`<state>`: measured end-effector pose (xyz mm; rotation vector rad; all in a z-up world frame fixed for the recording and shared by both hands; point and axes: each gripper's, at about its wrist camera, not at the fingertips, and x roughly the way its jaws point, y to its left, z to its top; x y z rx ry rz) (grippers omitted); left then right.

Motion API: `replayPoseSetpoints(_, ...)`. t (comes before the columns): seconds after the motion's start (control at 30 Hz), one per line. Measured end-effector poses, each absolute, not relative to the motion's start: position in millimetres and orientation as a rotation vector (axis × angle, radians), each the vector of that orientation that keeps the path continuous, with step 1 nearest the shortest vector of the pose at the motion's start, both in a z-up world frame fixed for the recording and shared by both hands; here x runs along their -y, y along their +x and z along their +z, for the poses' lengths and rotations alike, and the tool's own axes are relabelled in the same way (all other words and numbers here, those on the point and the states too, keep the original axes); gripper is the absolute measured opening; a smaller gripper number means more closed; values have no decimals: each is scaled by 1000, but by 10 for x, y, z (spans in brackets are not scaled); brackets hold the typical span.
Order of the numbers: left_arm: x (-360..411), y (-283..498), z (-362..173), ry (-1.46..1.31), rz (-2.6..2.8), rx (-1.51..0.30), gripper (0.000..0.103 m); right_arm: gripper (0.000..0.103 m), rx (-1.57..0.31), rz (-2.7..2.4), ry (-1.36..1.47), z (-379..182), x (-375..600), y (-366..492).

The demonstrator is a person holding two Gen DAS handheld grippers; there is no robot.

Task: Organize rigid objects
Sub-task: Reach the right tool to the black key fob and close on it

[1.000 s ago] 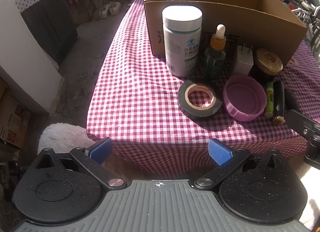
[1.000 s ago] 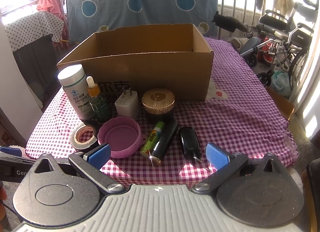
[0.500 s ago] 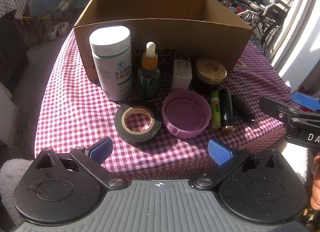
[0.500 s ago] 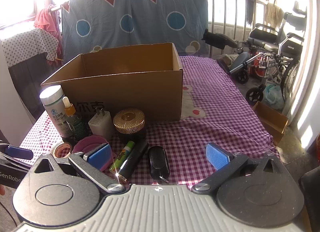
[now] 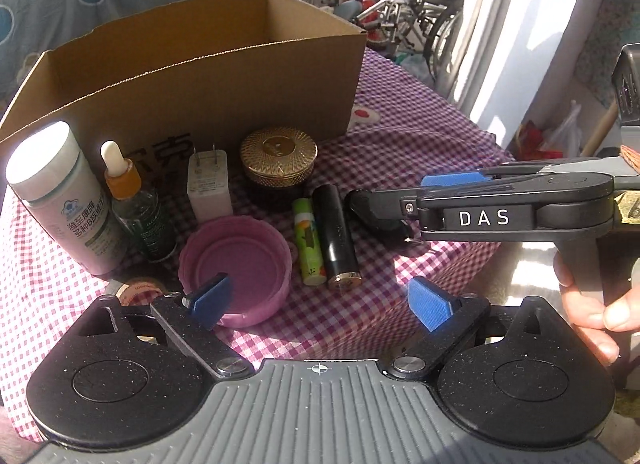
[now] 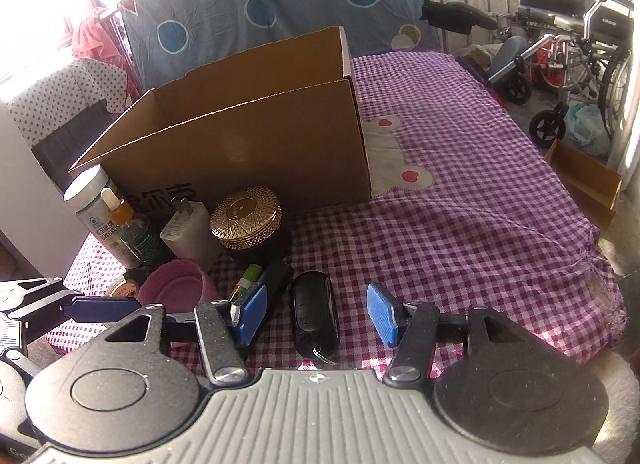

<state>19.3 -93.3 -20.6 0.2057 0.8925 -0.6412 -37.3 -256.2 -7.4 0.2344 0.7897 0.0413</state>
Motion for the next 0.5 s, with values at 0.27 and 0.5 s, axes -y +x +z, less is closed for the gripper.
replayPoseSetpoints(0.27, 1087, 142, -206, 263, -682, -899, 78, 29, -843, 99, 180, -223, 2548, -249)
replayPoseSetpoints(0.5, 1228, 126, -214, 264, -698, -913, 65, 24, -831, 82, 273, -247, 2800, -376)
